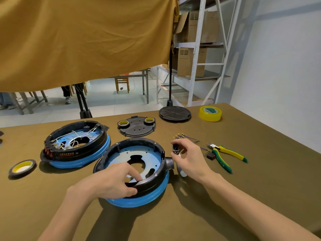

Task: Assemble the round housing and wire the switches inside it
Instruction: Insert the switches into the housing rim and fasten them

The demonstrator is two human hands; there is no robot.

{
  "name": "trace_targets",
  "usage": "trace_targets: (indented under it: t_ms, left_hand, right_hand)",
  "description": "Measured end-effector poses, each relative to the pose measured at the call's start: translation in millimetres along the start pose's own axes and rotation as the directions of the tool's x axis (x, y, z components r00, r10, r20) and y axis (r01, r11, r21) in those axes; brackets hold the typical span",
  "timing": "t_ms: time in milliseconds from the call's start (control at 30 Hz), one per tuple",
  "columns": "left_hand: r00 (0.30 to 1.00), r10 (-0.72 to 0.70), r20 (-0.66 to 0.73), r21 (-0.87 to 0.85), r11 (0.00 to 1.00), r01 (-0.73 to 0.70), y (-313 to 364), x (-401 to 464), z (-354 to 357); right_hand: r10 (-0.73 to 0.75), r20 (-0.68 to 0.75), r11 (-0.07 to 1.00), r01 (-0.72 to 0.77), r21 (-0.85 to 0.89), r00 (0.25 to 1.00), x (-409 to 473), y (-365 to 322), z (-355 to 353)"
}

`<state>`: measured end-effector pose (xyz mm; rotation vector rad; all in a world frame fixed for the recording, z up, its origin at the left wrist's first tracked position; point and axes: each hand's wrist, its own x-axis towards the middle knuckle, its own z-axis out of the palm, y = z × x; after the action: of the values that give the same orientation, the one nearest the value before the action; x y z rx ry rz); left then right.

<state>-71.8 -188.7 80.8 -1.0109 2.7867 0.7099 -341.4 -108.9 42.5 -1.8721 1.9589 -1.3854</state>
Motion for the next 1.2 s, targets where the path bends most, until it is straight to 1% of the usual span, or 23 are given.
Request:
trace_targets:
  t_ms: [33,100,200,267,333,433,500,567,633,667,767,867,933,1000,1133,1200]
  left_hand:
    - [1.000,-0.021,-0.002,0.031,0.999,0.021,0.3,-1.5,-1.0]
    - [0.998,-0.029,-0.063,0.013,0.999,0.030,11.0,1.5,4.9]
    - [0.970,0.009,-0.244,-0.040,0.999,-0.020,35.4,19.0,23.8]
    - [0.952,0.022,-0.304,-0.028,0.999,-0.032,45.7,28.3,33.6]
    - [0.960,0.047,-0.277,-0.009,0.999,-0.052,45.5,31.3,36.5]
    - [0.989,0.076,-0.130,-0.066,0.994,-0.085,31.1,24.9,23.9]
    - [0.998,0.059,-0.032,-0.069,0.996,-0.062,16.4,18.4,10.0]
    - [1.000,0.011,-0.012,-0.042,0.999,-0.011,3.6,12.7,1.3]
    - [0.995,-0.025,-0.092,-0.033,0.999,0.022,-1.3,10.6,2.1]
    - [0.987,-0.025,-0.161,-0.077,0.997,0.012,0.6,10.9,5.4]
    - [0.920,0.002,-0.392,-0.298,0.946,-0.129,15.9,16.7,18.9]
    - [0.859,0.033,-0.511,-0.367,0.895,-0.253,27.7,23.5,32.4]
    - [0.824,0.036,-0.566,-0.359,0.889,-0.285,29.8,24.7,39.4]
    - [0.802,0.035,-0.596,-0.333,0.899,-0.286,28.3,23.8,43.9]
    - [0.799,0.049,-0.600,-0.272,0.926,-0.261,22.9,21.6,48.3]
    - [0.797,0.039,-0.602,-0.309,0.910,-0.277,21.9,21.6,48.7]
  right_hand:
    - [-0.008,0.002,1.000,0.007,0.005,1.000,2.5,-2.6,4.7]
    - [-0.005,0.003,1.000,0.005,0.031,1.000,4.5,-6.1,13.5]
    - [0.012,0.023,0.995,-0.015,0.095,1.000,2.9,-7.3,23.9]
    - [0.044,0.023,0.990,-0.046,0.130,0.999,1.3,-5.4,25.0]
    - [0.080,0.033,0.985,-0.084,0.152,0.996,-0.8,-3.5,21.6]
    - [0.080,0.075,0.977,-0.093,0.190,0.994,-5.2,-3.0,15.1]
    - [0.056,0.095,0.977,-0.074,0.199,0.994,-7.6,-4.8,13.6]
    - [0.015,0.090,0.983,-0.031,0.180,0.996,-9.0,-8.0,14.4]
    - [-0.051,0.087,0.989,0.038,0.141,0.995,-11.4,-12.9,16.8]
    - [-0.090,0.089,0.989,0.079,0.123,0.992,-13.2,-15.6,18.5]
    - [-0.183,0.081,0.981,0.176,0.086,0.980,-18.6,-22.2,21.9]
    - [-0.242,0.065,0.968,0.236,0.087,0.968,-22.6,-26.0,24.6]
    - [-0.256,0.065,0.965,0.251,0.082,0.964,-24.6,-26.8,26.7]
    - [-0.246,0.079,0.966,0.238,0.100,0.966,-26.0,-25.7,27.8]
    - [-0.239,0.123,0.968,0.226,0.110,0.963,-29.3,-19.3,27.8]
    - [-0.188,0.122,0.968,0.162,0.192,0.975,-29.9,-19.6,27.5]
